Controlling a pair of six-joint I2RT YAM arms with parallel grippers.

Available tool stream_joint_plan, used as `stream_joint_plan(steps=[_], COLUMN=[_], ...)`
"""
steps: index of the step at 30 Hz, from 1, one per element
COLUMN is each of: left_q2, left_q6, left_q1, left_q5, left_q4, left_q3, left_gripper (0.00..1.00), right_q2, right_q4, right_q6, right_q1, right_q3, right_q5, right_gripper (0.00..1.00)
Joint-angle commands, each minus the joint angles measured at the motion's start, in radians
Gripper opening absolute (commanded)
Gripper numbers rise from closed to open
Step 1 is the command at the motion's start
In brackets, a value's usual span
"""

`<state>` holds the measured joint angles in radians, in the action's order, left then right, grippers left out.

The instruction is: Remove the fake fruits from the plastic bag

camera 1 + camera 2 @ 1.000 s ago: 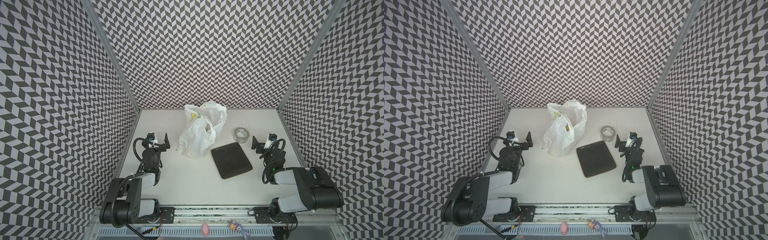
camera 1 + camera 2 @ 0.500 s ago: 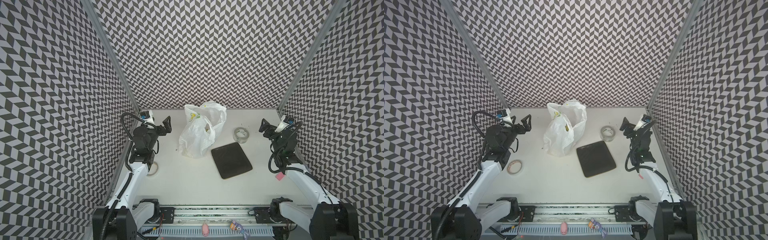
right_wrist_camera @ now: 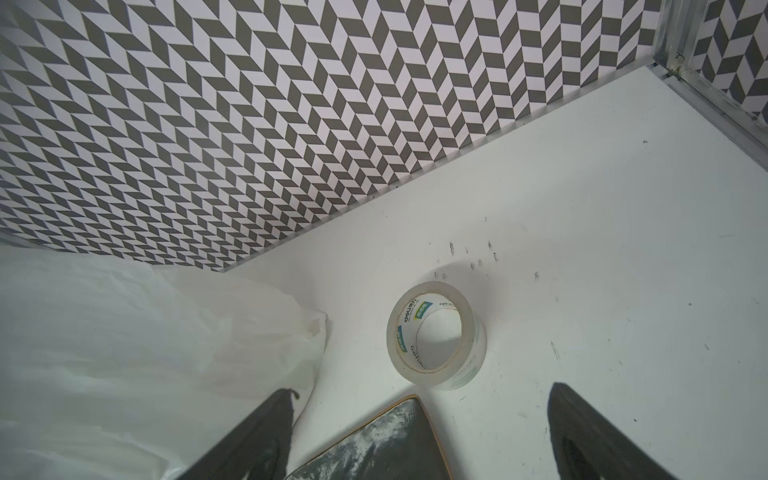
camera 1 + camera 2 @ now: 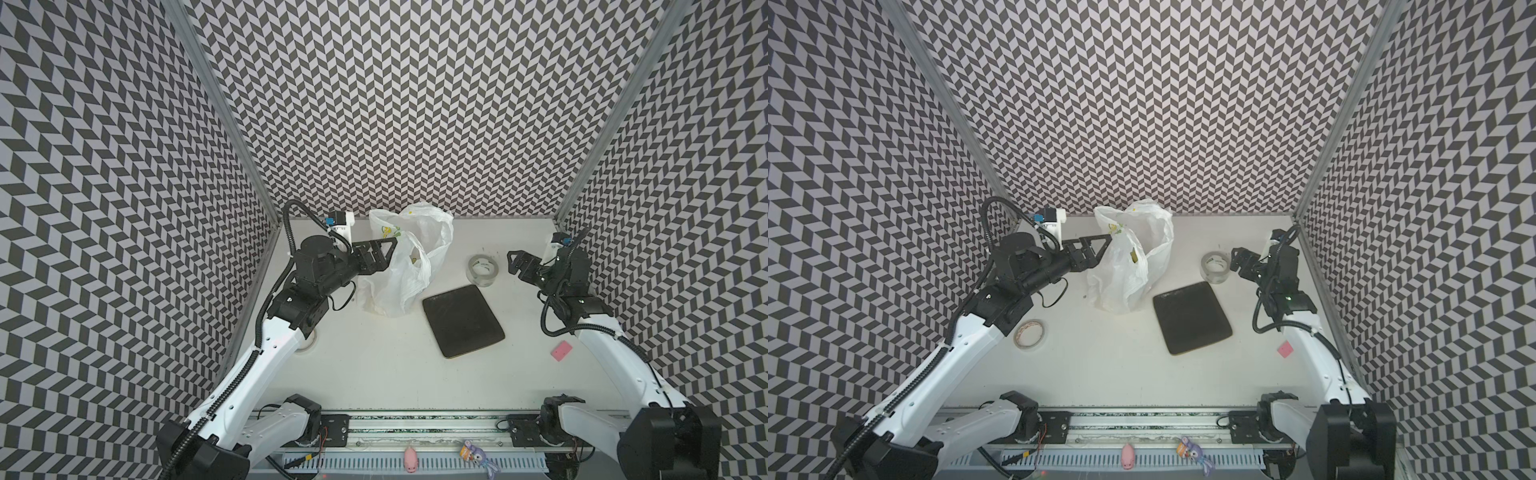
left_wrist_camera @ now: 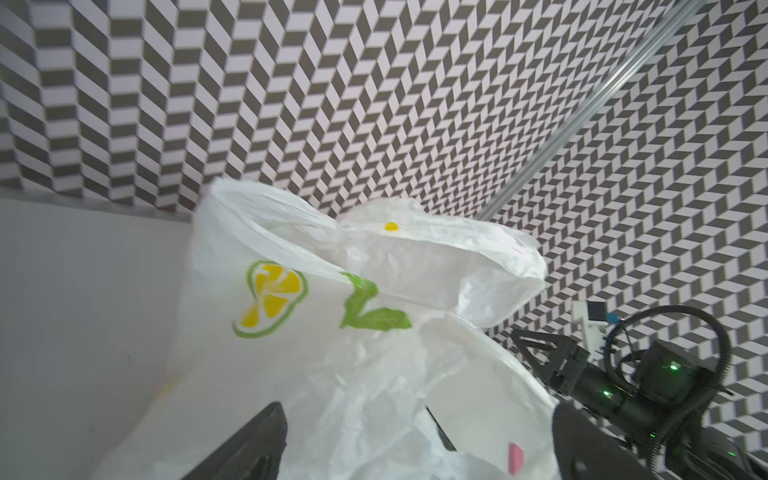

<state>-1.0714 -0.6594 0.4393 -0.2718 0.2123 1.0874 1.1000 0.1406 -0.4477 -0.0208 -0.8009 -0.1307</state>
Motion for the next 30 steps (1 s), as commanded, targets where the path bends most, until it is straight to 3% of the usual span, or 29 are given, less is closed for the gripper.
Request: stream_joint_plan(steps=[1, 11, 18, 27, 30], left_q2=[0.016, 0.027, -0.091, -0.130, -0.152], left_q6=[-0.221, -0.459, -0.443, -0.421, -0.408], left_q1=[0.057, 0.189, 0.266, 0.272, 0.271], left_q5=[0.028, 0.013, 0.028, 0.158, 0.144], left_q4=[0.184, 0.144, 0.114, 0.037, -0.046], left_q3=[0.063, 0.063, 0.147, 0.126, 0.098], left_gripper=[1.00, 0.95, 0.92, 0.73, 0.65], right_q2=[-0.061, -0.108, -0.111, -0.138, -0.134], right_q4=[-0.017, -0.114, -0.084, -0.060, -0.047], right_q6=[-0.096, -0.230, -0.214, -0.209, -0.192], right_q1=[0.004, 0.004, 0.004, 0.004, 0.004], right_q3=[0.040, 0.111, 0.093, 0.086, 0.074], right_q5=[0.021, -0.041, -0.029, -0.029, -0.016], right_gripper=[0.94, 0.94, 0.94, 0.94, 0.92])
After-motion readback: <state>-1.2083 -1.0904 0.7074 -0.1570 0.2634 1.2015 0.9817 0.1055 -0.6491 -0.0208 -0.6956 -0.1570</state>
